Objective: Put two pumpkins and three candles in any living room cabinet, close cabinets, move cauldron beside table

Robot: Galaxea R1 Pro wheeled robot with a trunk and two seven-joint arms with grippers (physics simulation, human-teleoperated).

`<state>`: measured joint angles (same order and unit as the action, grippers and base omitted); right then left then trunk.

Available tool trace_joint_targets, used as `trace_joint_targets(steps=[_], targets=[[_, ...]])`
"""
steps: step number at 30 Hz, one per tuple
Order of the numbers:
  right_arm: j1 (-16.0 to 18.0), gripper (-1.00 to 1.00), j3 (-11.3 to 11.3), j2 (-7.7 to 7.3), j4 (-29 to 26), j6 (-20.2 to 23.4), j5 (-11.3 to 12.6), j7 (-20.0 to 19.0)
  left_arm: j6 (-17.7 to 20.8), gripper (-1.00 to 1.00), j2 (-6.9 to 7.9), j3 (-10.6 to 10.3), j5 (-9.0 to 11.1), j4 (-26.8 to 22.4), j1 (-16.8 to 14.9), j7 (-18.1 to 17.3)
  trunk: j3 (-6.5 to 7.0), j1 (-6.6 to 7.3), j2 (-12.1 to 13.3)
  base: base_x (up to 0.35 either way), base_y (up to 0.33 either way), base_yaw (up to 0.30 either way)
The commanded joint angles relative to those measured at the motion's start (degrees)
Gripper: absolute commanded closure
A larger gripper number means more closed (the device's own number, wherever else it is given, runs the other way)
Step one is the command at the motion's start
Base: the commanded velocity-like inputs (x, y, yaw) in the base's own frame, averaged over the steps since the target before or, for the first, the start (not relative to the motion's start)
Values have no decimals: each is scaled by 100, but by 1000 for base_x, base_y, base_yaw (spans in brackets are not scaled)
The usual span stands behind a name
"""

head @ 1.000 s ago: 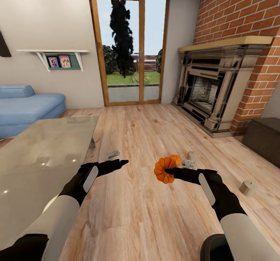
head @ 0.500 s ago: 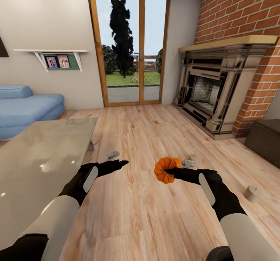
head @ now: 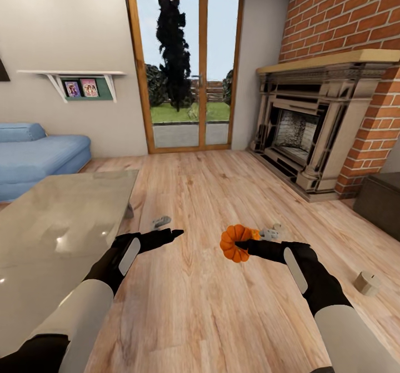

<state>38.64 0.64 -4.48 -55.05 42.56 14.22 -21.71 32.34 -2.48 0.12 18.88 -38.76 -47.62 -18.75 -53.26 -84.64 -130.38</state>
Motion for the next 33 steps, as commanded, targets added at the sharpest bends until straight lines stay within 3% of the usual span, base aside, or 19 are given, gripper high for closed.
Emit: trace_joint_targets(steps=[1, 19, 33], targets=[[3, 100, 7, 0, -5, 33, 13, -9, 38, -100, 1, 0, 36, -5, -2, 4, -6, -1, -2, 199, 156, 0], [3, 100, 7, 0, -5, 33, 11, -9, 35, -100, -2, 5, 36, -2, -2, 3, -6, -1, -2, 40, 28, 0], [3, 100, 7, 0, -5, 33, 12, -9, 35, -100, -2, 6, 36, 0, -2, 3, -6, -1, -2, 168, 0, 0]])
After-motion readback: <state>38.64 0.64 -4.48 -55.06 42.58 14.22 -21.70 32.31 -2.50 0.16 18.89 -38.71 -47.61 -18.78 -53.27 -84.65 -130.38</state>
